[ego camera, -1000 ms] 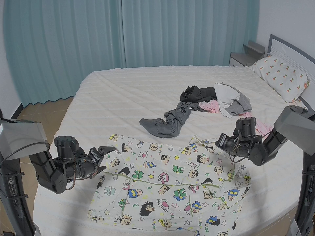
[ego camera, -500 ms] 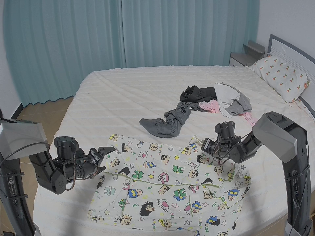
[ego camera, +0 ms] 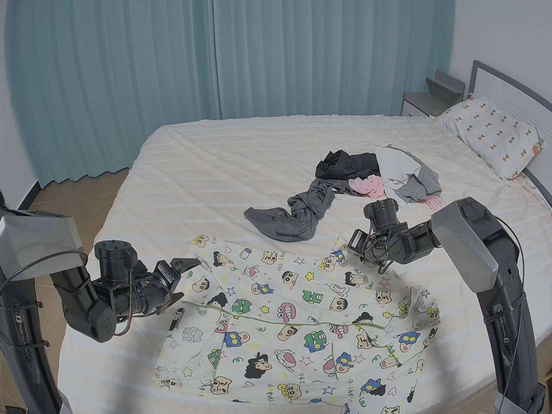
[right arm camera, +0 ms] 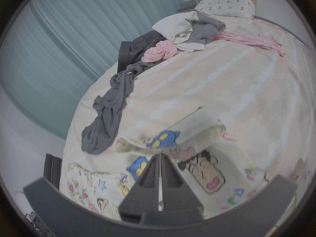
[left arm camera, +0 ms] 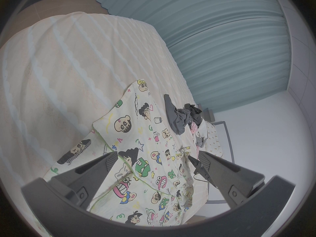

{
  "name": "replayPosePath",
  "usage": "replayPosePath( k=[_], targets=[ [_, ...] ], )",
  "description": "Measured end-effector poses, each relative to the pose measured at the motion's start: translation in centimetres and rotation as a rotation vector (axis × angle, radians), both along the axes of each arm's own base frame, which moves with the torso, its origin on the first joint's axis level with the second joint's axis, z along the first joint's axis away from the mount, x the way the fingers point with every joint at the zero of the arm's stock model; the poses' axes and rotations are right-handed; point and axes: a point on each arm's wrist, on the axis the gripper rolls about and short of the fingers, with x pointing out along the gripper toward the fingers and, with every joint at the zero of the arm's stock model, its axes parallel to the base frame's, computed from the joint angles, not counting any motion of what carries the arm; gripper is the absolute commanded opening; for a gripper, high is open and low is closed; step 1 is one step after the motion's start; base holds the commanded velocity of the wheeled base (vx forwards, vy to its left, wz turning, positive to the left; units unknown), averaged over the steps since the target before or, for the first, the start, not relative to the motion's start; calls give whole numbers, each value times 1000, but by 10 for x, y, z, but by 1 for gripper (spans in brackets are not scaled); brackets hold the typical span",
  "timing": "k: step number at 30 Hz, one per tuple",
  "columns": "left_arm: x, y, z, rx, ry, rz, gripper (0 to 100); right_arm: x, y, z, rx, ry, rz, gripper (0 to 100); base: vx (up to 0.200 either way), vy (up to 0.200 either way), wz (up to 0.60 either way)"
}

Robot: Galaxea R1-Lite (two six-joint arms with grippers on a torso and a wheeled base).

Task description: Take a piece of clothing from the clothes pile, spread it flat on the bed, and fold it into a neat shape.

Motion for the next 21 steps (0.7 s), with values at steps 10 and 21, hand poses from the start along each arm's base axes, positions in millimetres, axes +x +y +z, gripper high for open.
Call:
replayPosePath(
  k=[10,21],
  targets=[
    [-1,0,0,1,2,1,100,23,-8,18,135,-141,-150,0,0,0,0],
    [-1,0,0,1,2,1,100,1,-12,20,63,-130,-65,0,0,0,0]
  ],
)
